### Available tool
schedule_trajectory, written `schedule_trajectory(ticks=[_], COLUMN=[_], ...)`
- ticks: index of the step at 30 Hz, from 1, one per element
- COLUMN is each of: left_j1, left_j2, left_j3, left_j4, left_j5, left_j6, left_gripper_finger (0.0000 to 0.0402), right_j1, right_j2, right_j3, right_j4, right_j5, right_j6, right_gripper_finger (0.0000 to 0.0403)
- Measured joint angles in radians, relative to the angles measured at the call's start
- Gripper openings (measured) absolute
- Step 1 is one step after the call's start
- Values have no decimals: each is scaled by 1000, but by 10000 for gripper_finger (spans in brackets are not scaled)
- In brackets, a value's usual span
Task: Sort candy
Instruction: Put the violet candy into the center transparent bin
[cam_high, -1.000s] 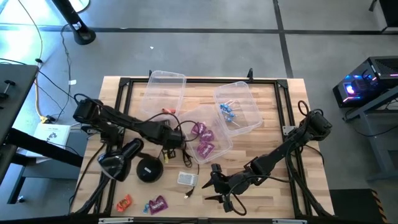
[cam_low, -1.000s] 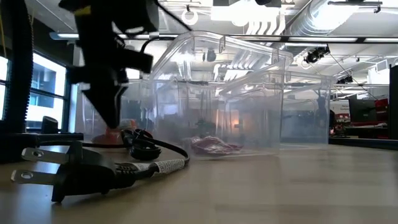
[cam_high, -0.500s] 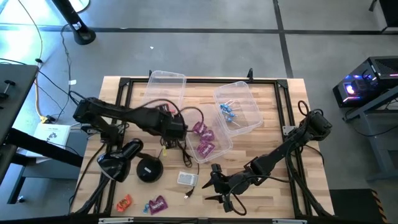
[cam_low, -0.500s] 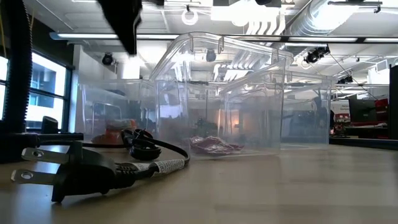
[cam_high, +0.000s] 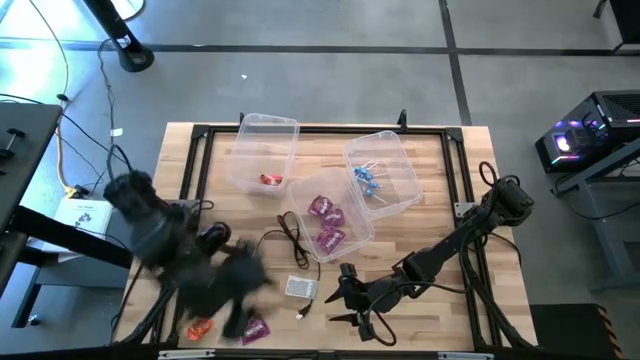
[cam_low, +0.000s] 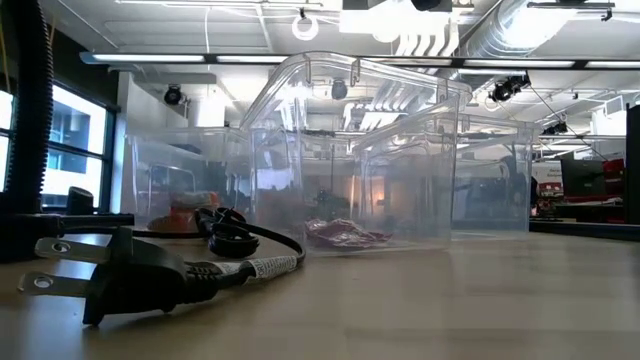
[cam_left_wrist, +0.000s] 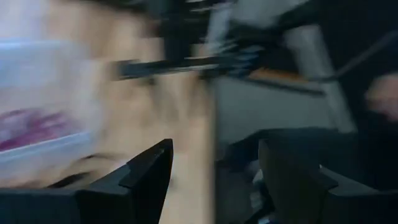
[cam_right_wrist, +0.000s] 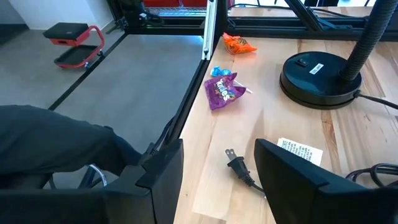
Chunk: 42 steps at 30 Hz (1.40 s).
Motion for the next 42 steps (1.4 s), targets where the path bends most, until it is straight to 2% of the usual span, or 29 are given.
schedule_trajectory(ticks=[3,7,10,14,17,20,25,36,42], left_j1=[-155,-289,-346,-375,-378,-379,-373,-368,-362], left_j2=[54,165,269,389,446,485,510,510,511], left_j3=[0,-1,-1,-2,-1,-1,-2,-28,-143], left_j4=[114,202,326,509,548,459,220,-278,-263], left_j5=[-88,-160,-144,-61,-35,-30,-10,-17,-10], left_j6=[-49,-178,-218,-220,-244,-323,-452,-592,-538], left_gripper_finger=[232,232,232,232,232,232,232,232,232], right_j1=[0,0,0,0,-2,-7,-8,-8,-7], right_j2=[0,0,0,0,0,0,0,0,0], right_j3=[0,0,0,0,0,0,0,0,0], right_j4=[0,0,-1,-1,-1,-1,-2,-4,-19], right_j5=[0,0,0,0,0,0,0,0,0], right_j6=[0,0,0,0,0,0,-18,-19,-4], right_gripper_finger=[193,193,193,193,193,193,193,193,193])
